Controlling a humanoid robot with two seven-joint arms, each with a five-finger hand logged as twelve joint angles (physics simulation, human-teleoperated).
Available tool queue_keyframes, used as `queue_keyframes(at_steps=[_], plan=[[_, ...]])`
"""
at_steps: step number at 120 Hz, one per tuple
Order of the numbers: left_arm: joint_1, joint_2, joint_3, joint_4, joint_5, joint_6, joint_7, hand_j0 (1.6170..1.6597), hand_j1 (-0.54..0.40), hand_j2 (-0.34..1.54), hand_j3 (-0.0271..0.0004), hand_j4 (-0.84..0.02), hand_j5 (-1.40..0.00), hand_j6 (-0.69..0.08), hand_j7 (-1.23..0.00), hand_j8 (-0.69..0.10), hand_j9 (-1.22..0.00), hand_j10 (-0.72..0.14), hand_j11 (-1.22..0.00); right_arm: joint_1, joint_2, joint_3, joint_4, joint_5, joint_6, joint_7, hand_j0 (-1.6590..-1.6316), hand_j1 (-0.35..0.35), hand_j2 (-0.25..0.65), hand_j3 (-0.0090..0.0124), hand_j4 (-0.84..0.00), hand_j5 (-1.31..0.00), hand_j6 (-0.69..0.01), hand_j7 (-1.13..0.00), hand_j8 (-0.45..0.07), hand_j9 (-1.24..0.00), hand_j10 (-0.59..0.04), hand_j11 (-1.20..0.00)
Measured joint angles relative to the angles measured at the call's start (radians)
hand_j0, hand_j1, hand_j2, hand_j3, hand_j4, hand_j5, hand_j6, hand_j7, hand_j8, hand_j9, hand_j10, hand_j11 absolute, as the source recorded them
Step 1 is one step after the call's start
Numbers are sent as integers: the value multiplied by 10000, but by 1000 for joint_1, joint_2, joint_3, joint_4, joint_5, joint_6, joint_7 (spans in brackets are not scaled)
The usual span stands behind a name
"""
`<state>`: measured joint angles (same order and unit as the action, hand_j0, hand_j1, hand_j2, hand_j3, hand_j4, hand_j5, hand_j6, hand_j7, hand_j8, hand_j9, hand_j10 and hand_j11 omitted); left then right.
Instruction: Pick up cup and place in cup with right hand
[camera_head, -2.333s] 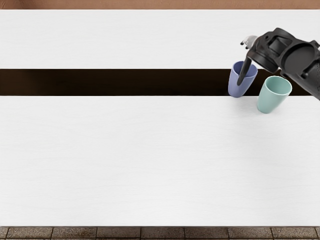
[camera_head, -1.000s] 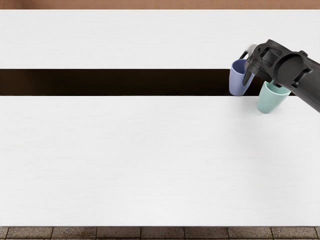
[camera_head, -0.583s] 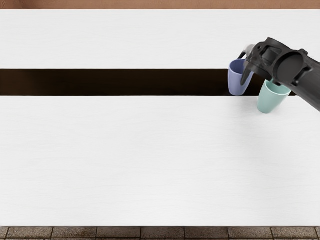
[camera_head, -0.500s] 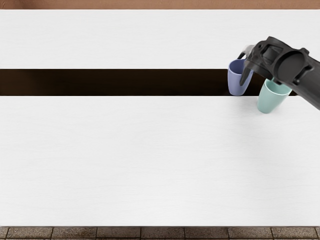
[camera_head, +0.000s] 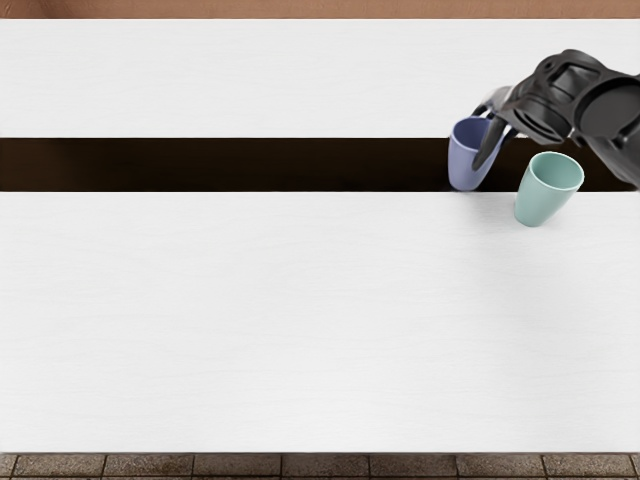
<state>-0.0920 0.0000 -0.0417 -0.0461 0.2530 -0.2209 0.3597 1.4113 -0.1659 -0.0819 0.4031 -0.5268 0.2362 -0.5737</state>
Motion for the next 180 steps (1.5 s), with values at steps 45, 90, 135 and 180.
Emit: queue_keyframes(at_steps=[45, 90, 135, 180], plan=[[0, 0, 0, 0, 0, 0, 0, 16581, 3357, 24, 0, -121, -147, -123, -146, -122, -146, -119, -146, 53, -93, 11, 4, 92, 171, -3, -16538, 1882, -344, 1, -2388, -7275, -1396, -6627, -1506, -6901, -3876, -6840], [0, 0, 0, 0, 0, 0, 0, 16581, 3358, 24, 0, -121, -146, -123, -146, -122, -146, -120, -145, 109, -193, 90, 4, 132, 358, -19, -16538, 1889, -331, -2, -2347, -7335, -1403, -6606, -1505, -6865, -3922, -6777], [0, 0, 0, 0, 0, 0, 0, 16581, 3358, 23, 0, -121, -146, -123, -146, -123, -145, -120, -145, 142, -318, 102, 8, 133, 381, -28, -16531, 2085, -180, 1, -2162, -7433, -1255, -6621, -1369, -6926, -3777, -6855], [0, 0, 0, 0, 0, 0, 0, 16581, 3358, 24, 0, -121, -146, -124, -146, -123, -146, -120, -145, 121, -359, 101, 16, 132, 380, -29, -16535, 1925, -336, -1, -2291, -7355, -1346, -6632, -1465, -6877, -3867, -6818]])
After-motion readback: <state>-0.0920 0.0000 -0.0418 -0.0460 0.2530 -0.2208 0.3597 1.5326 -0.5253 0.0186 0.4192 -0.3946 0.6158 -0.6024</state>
